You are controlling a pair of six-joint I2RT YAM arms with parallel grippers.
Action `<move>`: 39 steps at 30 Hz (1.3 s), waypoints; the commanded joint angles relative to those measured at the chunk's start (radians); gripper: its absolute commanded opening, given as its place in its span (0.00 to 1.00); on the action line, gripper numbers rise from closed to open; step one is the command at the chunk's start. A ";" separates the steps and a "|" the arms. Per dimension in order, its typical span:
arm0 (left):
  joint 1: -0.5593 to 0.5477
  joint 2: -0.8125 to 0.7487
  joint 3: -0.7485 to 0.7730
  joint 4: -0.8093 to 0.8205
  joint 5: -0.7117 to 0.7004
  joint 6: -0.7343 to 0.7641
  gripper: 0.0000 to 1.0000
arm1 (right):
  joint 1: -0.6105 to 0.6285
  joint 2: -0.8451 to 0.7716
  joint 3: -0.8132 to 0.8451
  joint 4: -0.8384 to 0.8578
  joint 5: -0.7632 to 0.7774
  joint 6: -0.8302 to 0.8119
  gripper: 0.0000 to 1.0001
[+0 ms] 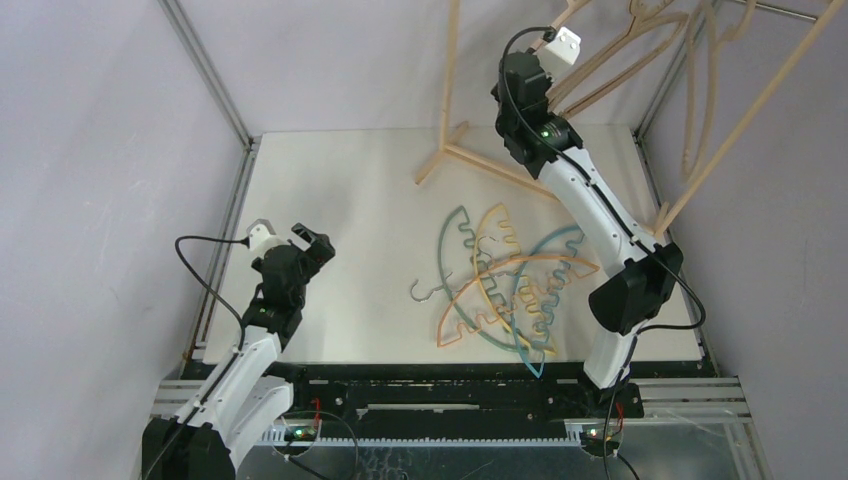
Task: Organize the hangers
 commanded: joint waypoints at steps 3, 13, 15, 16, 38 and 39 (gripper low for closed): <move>0.006 -0.015 0.015 0.040 -0.016 0.022 1.00 | -0.035 -0.042 -0.079 0.132 -0.004 0.080 0.04; 0.006 -0.022 0.005 0.053 -0.016 0.022 1.00 | -0.109 -0.036 -0.189 0.276 -0.118 0.169 0.00; 0.006 -0.019 0.006 0.052 -0.017 0.022 1.00 | -0.123 -0.037 -0.207 0.304 -0.148 0.198 0.00; 0.005 -0.018 0.007 0.052 -0.020 0.022 0.99 | -0.128 -0.034 -0.215 0.320 -0.161 0.203 0.00; 0.005 0.012 0.005 0.074 -0.019 0.051 1.00 | -0.052 -0.052 -0.381 0.643 -0.392 0.245 0.00; 0.006 0.010 0.004 0.074 -0.020 0.050 1.00 | -0.039 -0.052 -0.367 0.619 -0.381 0.238 0.00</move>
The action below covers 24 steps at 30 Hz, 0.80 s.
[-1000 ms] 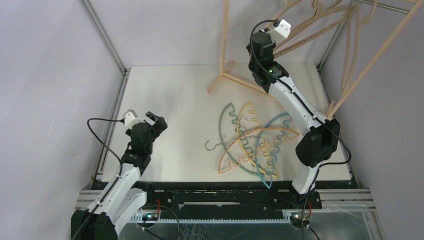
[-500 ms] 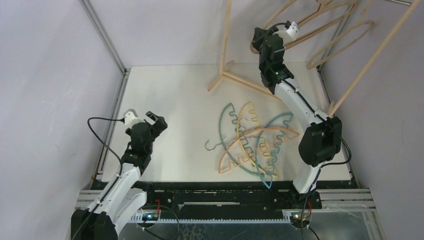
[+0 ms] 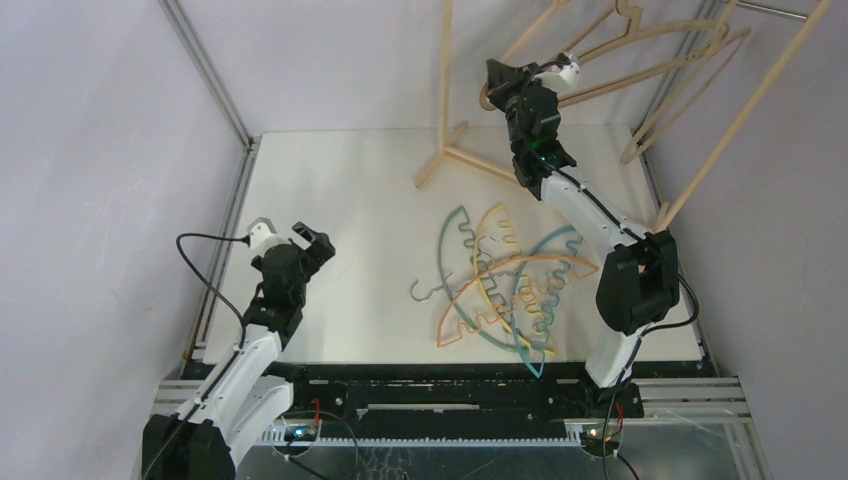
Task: Organize the hangers
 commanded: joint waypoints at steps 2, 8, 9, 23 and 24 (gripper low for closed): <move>0.005 -0.007 0.004 0.047 -0.009 0.022 1.00 | 0.083 -0.025 0.083 -0.147 0.059 0.000 0.00; 0.005 -0.014 0.004 0.046 -0.002 0.023 1.00 | 0.167 0.040 0.238 -0.263 0.122 -0.051 0.00; 0.006 -0.018 0.003 0.047 -0.002 0.022 1.00 | 0.180 0.052 0.264 -0.283 0.134 -0.059 0.00; 0.005 -0.029 -0.007 0.049 -0.002 0.023 1.00 | 0.228 0.130 0.378 -0.363 0.274 -0.068 0.00; 0.005 -0.029 -0.008 0.049 -0.002 0.022 0.99 | 0.229 0.132 0.383 -0.362 0.284 -0.077 0.00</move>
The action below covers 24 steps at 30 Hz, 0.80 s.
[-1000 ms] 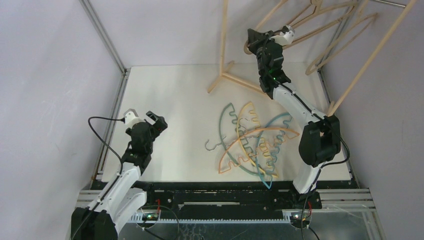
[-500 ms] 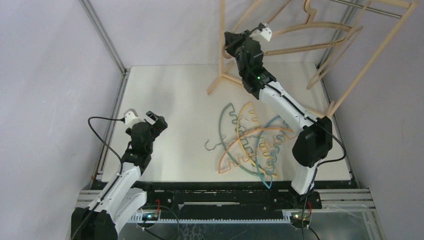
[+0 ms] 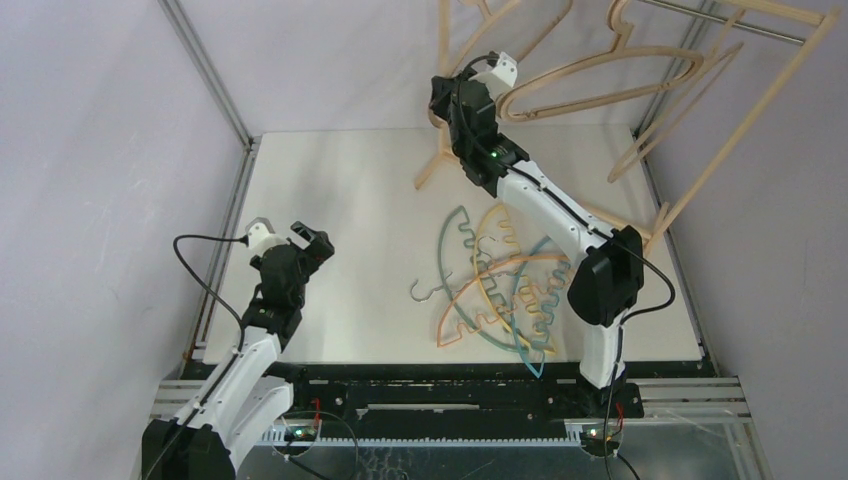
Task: Organize the hangers
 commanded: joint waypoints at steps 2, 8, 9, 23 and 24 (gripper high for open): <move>0.005 -0.010 -0.008 0.045 -0.004 0.024 1.00 | 0.000 0.000 0.085 0.000 0.097 -0.056 0.00; 0.005 -0.010 -0.008 0.045 -0.004 0.023 1.00 | 0.026 0.037 0.220 -0.098 0.164 -0.140 0.00; 0.005 -0.008 -0.008 0.045 -0.004 0.024 1.00 | 0.034 0.043 0.242 -0.112 0.177 -0.159 0.00; 0.005 -0.007 -0.013 0.047 0.001 0.020 1.00 | 0.084 0.050 0.327 -0.204 0.226 -0.236 0.00; 0.005 -0.005 -0.013 0.048 0.002 0.020 1.00 | 0.087 0.044 0.317 -0.207 0.226 -0.236 0.00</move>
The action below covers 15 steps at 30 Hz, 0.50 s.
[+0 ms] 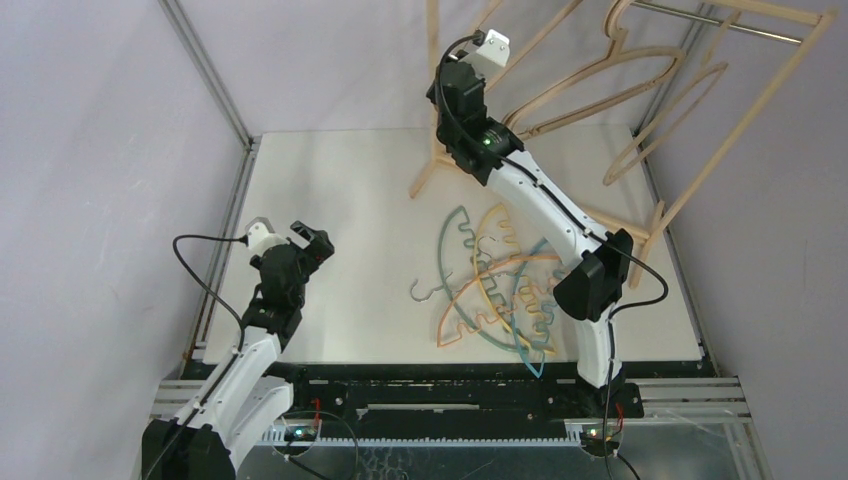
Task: Organize the hangers
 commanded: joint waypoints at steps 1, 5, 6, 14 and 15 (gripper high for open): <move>0.005 -0.003 -0.014 0.042 0.002 0.018 1.00 | 0.019 -0.051 -0.002 0.041 0.008 -0.035 0.00; 0.005 0.001 -0.009 0.039 0.008 0.019 1.00 | 0.020 -0.065 -0.066 0.064 0.013 -0.032 0.00; 0.006 -0.003 -0.009 0.038 0.008 0.018 1.00 | 0.015 -0.062 -0.068 0.054 0.010 -0.026 0.00; 0.004 0.001 -0.014 0.045 0.009 0.019 1.00 | 0.002 -0.114 -0.216 0.073 -0.007 -0.003 0.00; 0.006 0.005 -0.012 0.044 0.010 0.018 1.00 | 0.006 -0.132 -0.244 0.086 -0.006 -0.006 0.00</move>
